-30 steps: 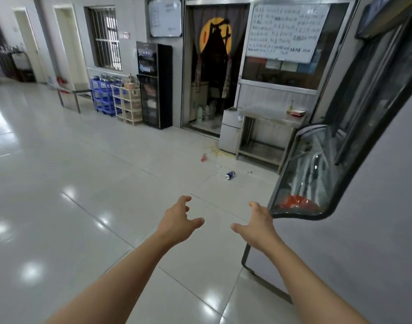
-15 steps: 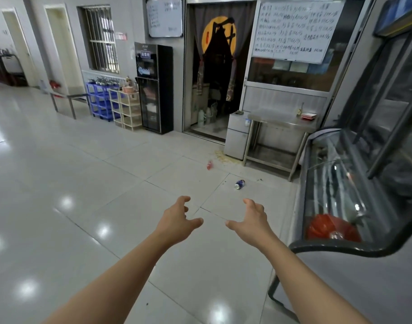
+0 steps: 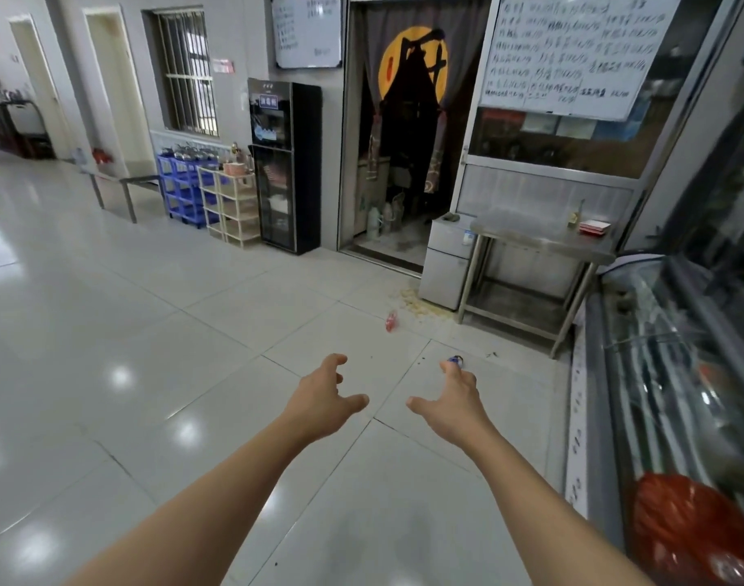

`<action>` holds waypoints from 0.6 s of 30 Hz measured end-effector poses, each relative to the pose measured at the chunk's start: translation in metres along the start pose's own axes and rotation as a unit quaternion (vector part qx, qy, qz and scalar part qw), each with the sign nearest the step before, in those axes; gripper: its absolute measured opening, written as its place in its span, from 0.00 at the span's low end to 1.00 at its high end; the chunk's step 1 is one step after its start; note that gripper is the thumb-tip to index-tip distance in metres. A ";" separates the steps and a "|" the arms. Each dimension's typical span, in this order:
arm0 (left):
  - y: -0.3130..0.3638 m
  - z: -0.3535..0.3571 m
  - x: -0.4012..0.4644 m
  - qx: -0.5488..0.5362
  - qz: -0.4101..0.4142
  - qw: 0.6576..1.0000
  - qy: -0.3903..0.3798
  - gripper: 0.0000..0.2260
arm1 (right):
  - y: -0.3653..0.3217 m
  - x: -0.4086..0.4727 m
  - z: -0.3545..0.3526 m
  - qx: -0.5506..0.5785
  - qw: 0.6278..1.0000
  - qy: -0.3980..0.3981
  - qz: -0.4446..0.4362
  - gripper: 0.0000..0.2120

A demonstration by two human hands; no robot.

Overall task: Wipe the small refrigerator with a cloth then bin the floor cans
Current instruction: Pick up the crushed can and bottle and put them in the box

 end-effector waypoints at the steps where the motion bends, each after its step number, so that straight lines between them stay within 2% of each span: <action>1: -0.002 0.003 0.020 -0.001 0.001 1.000 -0.004 0.31 | -0.003 0.017 0.006 -0.003 1.000 0.001 0.003 0.41; 8: -0.027 0.017 0.179 -0.019 0.028 0.999 -0.042 0.31 | -0.031 0.151 0.055 -0.012 0.999 0.030 0.042 0.35; 18: -0.022 0.052 0.386 -0.003 0.051 0.992 -0.114 0.31 | -0.053 0.330 0.099 -0.006 0.992 0.075 0.099 0.36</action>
Point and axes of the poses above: each hand's wrist, its own x-axis towards the middle knuckle, its own z-axis out of the palm, y = z × x, the point moved 2 cm from there along x, towards the middle knuckle, and after that the axes turned 11 degrees about y, right-handed, at the moved point
